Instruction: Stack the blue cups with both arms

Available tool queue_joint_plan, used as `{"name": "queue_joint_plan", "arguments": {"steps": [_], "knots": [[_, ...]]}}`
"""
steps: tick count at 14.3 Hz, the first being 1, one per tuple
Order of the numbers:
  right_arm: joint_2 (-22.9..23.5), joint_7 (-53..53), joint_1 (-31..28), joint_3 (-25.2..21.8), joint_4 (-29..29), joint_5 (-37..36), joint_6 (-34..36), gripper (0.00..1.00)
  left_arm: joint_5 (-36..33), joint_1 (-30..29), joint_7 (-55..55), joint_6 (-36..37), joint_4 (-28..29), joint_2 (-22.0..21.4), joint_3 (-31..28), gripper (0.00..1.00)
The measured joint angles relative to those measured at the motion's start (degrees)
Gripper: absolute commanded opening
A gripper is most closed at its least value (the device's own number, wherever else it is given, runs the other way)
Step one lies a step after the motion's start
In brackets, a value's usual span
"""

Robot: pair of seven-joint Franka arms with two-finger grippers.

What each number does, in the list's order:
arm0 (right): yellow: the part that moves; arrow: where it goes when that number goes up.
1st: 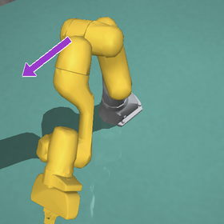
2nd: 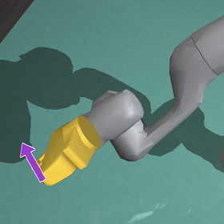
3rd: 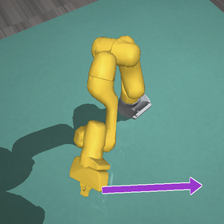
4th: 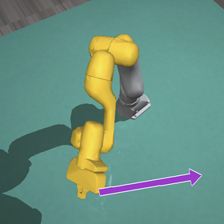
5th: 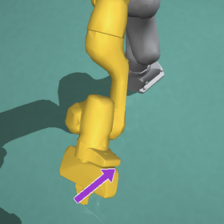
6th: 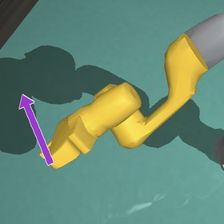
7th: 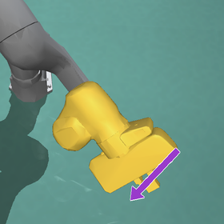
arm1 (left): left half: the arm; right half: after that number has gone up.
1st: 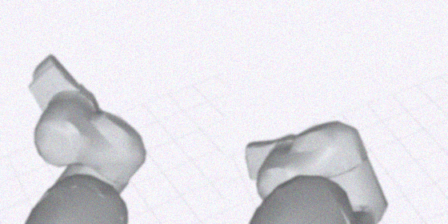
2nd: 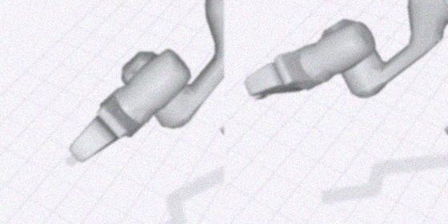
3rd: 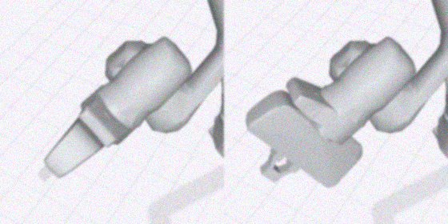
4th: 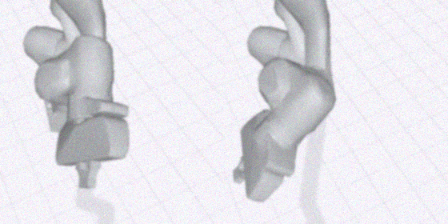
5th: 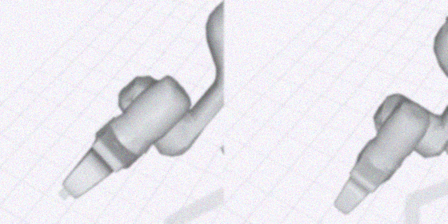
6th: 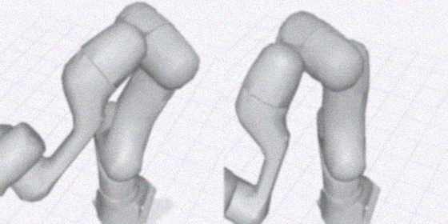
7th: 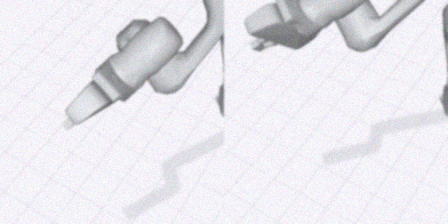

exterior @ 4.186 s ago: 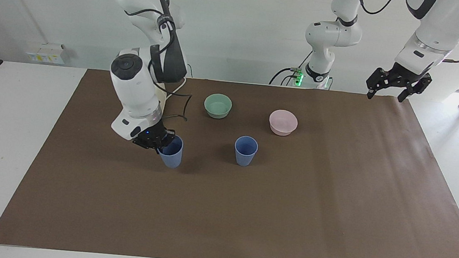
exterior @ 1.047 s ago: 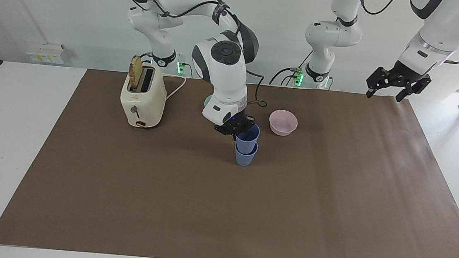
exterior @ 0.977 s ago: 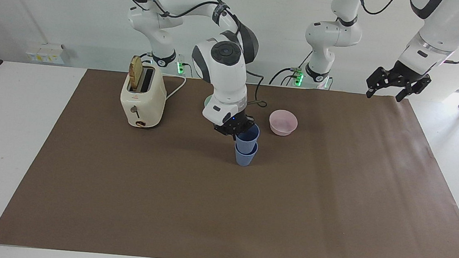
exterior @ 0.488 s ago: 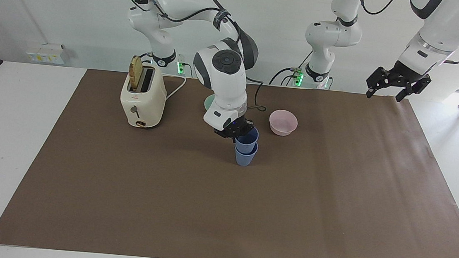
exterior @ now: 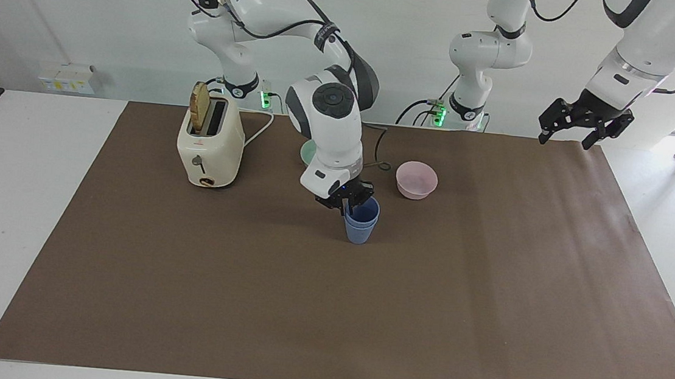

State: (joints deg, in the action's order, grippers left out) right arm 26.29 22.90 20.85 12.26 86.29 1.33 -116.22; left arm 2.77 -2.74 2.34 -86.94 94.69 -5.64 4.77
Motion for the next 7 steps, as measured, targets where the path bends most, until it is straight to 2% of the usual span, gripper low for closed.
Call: {"name": "queue_joint_plan", "arguments": {"steps": [1,2,3,7], "knots": [[0.0,0.0,0.0,0.0,0.0,-0.1,-0.1,0.78,0.0,0.0,0.0,0.0,0.0,0.0,0.0,1.0],[0.0,0.0,0.0,0.0,0.0,-0.4,-0.2,0.92,0.0,0.0,0.0,0.0,0.0,0.0,0.0,1.0],[0.0,0.0,0.0,0.0,0.0,-0.9,-0.3,1.0,0.0,0.0,0.0,0.0,0.0,0.0,0.0,1.0],[0.0,-0.2,-0.3,-0.1,-0.3,-1.8,-0.4,1.0,0.0,0.0,0.0,0.0,0.0,0.0,0.0,1.0]]}}
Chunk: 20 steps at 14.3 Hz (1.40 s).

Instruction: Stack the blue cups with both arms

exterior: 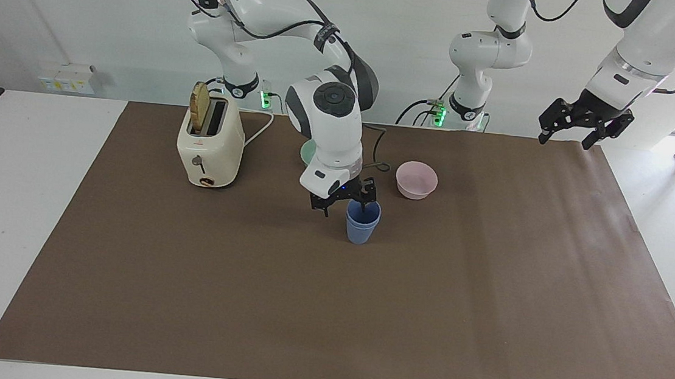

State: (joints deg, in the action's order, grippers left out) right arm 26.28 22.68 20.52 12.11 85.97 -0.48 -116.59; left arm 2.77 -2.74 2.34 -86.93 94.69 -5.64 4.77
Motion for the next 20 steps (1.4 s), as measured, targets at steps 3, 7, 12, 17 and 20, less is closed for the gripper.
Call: {"name": "queue_joint_plan", "arguments": {"steps": [3,7,12,17,20], "knots": [[-0.6,0.0,-2.3,-0.4,-1.3,-0.2,1.1,1.0,0.0,0.0,0.0,0.0,0.0,0.0,0.0,1.0],[-3.6,-0.8,-7.9,-0.5,-4.1,-0.4,4.4,1.0,0.0,0.0,0.0,0.0,0.0,0.0,0.0,1.0],[-6.9,-4.3,-14.2,-0.8,-6.2,-0.5,8.7,1.0,0.0,0.0,0.0,0.0,0.0,0.0,0.0,1.0],[-11.5,-8.1,-18.7,-1.7,-6.9,-3.5,15.4,1.0,0.0,0.0,0.0,0.0,0.0,0.0,0.0,1.0],[-15.3,-11.8,-21.6,-2.6,-7.0,-4.0,20.3,1.0,0.0,0.0,0.0,0.0,0.0,0.0,0.0,1.0]]}}
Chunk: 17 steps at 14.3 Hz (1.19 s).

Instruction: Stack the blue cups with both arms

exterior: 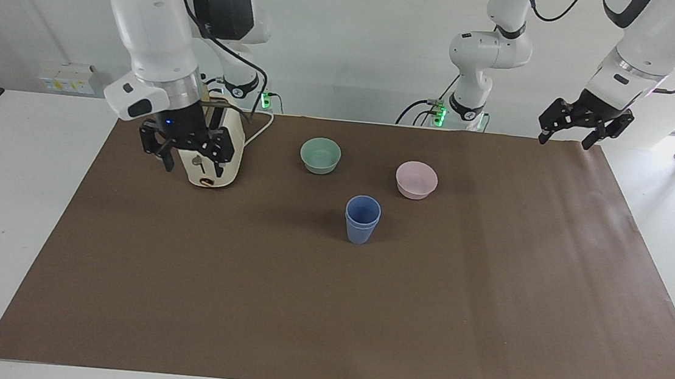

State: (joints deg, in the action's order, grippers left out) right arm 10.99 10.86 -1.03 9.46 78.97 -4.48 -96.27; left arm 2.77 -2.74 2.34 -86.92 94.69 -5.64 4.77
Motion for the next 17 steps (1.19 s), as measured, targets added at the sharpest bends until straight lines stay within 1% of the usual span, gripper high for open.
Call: {"name": "queue_joint_plan", "arguments": {"steps": [2,4,8,12,17], "knots": [[-1.9,-2.4,-2.1,-0.1,0.0,0.0,2.2,1.0,0.0,0.0,0.0,0.0,0.0,0.0,0.0,1.0],[-2.7,-3.8,-3.3,-0.2,0.0,0.0,2.7,1.0,0.0,0.0,0.0,0.1,0.0,0.0,0.0,1.0],[-2.8,-4.4,-5.2,-0.2,0.0,0.8,2.7,1.0,0.0,0.0,0.0,1.5,0.0,0.0,-0.1,1.0],[-2.8,-7.2,-8.3,-0.2,0.0,1.9,2.7,1.0,0.0,0.0,0.4,-0.7,0.0,0.0,-0.1,1.0],[-3.9,-7.3,-8.7,0.2,0.0,2.1,2.6,1.0,0.0,-1.1,6.4,-1.4,0.0,0.0,-0.3,1.0]]}}
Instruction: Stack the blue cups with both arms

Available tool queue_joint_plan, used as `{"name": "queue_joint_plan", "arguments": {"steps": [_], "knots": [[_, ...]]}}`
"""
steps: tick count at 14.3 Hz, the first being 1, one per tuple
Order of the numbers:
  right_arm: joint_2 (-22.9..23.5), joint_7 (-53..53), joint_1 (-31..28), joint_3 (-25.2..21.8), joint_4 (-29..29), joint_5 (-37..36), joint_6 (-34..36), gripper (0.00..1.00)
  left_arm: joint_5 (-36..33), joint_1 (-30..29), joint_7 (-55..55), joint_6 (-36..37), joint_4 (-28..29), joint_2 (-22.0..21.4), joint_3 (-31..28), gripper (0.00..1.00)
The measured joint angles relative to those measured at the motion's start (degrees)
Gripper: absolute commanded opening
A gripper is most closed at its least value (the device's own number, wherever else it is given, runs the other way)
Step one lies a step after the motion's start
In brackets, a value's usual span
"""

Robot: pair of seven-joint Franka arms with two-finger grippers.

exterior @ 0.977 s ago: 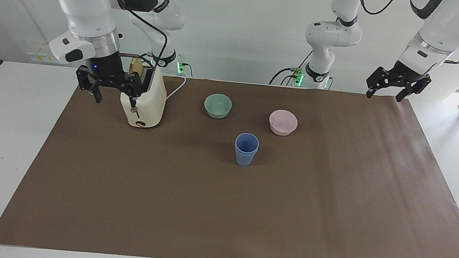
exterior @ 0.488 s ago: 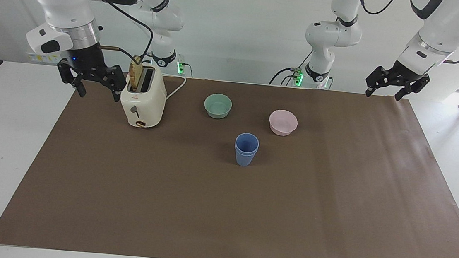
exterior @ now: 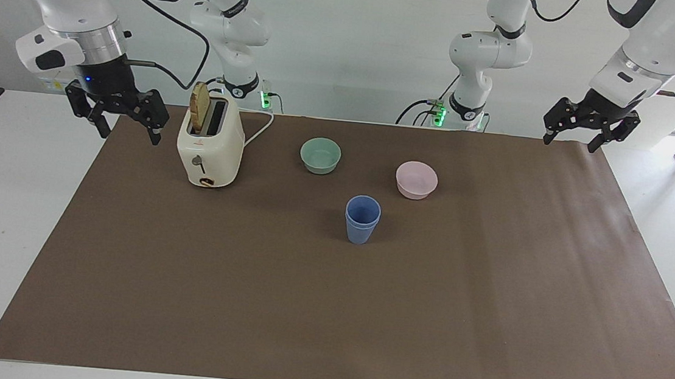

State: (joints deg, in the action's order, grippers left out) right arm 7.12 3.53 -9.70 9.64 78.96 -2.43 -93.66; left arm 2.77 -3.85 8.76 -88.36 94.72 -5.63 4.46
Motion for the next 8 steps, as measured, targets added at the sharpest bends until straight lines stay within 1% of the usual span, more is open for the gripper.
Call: {"name": "queue_joint_plan", "arguments": {"steps": [8], "knots": [[-0.3,0.0,0.0,0.1,0.0,0.0,0.0,1.0,0.0,-0.2,0.3,-0.6,0.1,0.3,0.0,1.0]]}}
